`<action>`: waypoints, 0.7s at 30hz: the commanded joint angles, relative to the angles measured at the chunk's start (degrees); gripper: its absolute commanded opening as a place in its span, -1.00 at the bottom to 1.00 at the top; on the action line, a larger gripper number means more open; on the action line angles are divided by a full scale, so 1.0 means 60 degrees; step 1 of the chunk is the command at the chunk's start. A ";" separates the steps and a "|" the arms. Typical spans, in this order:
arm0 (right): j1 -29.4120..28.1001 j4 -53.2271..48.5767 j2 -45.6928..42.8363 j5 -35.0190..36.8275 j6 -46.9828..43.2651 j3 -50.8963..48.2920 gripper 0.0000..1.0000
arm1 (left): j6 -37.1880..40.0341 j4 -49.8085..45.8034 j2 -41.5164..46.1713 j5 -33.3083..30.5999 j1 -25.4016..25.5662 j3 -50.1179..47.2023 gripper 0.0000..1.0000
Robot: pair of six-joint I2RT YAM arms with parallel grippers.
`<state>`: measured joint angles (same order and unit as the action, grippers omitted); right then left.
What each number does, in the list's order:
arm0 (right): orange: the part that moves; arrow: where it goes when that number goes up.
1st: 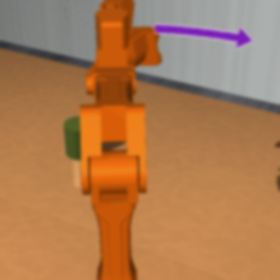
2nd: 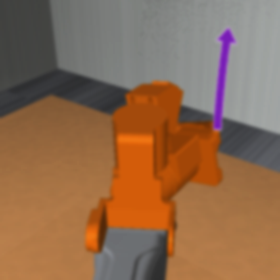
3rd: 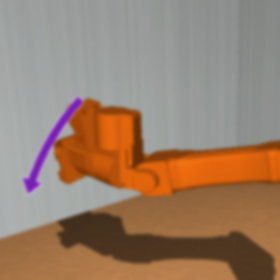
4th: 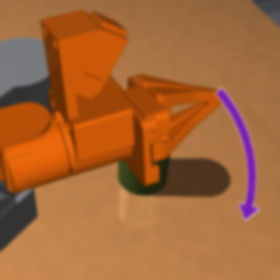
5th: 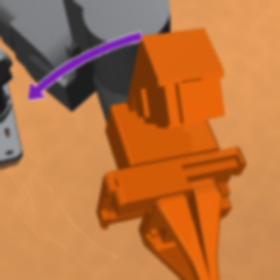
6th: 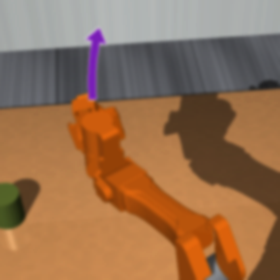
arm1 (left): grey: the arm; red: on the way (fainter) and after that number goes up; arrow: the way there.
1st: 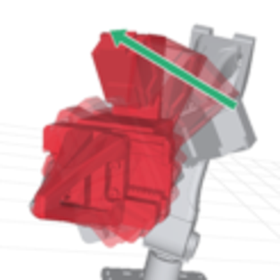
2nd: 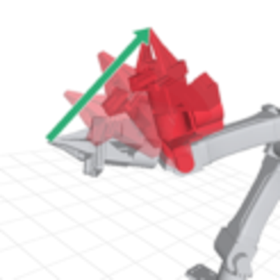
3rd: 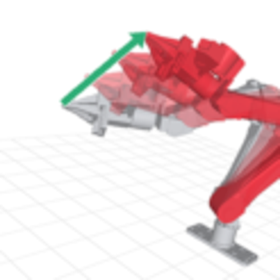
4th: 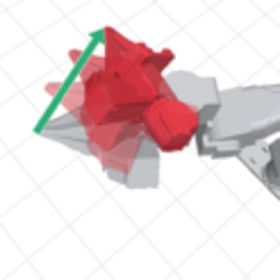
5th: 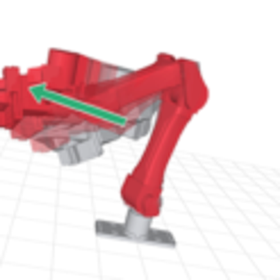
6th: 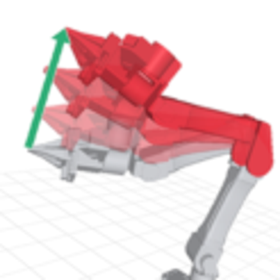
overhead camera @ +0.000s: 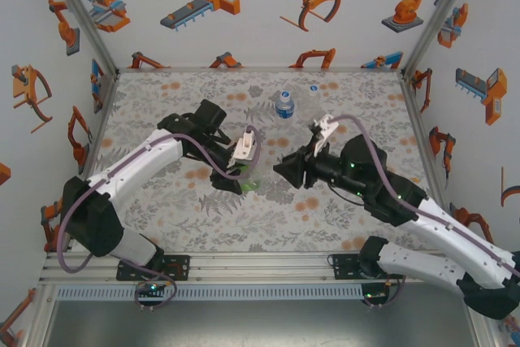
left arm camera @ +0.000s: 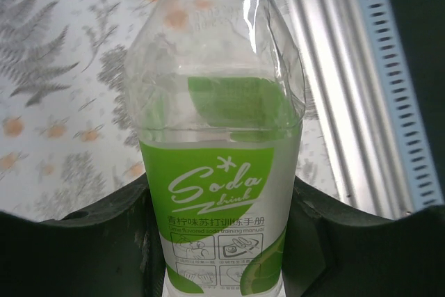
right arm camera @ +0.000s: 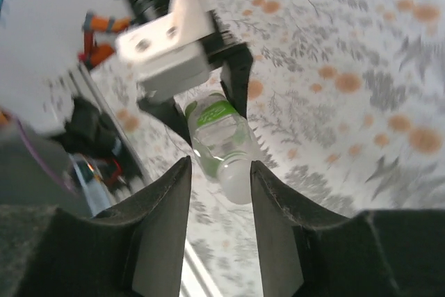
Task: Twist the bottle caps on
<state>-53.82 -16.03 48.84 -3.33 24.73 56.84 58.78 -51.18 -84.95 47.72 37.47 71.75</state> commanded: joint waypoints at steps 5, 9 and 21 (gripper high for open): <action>-0.0037 -0.1280 0.0568 0.1268 0.7649 -0.0036 0.00 | -0.1571 0.2102 0.0582 -0.2133 0.0053 -0.0380 -1.00; -0.0009 -0.1063 0.0560 0.1448 0.8363 -0.0381 0.05 | -0.1586 0.2339 0.0870 -0.2566 0.0209 -0.0578 -1.00; 0.0768 -0.0521 0.0498 -0.0323 0.2129 0.0236 0.06 | -0.1366 0.2340 0.1238 -0.2274 0.0434 -0.0749 -1.00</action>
<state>-49.39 -22.00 52.64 0.82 56.21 55.00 50.81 -37.67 -78.91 31.97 39.83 67.72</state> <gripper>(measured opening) 0.528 0.514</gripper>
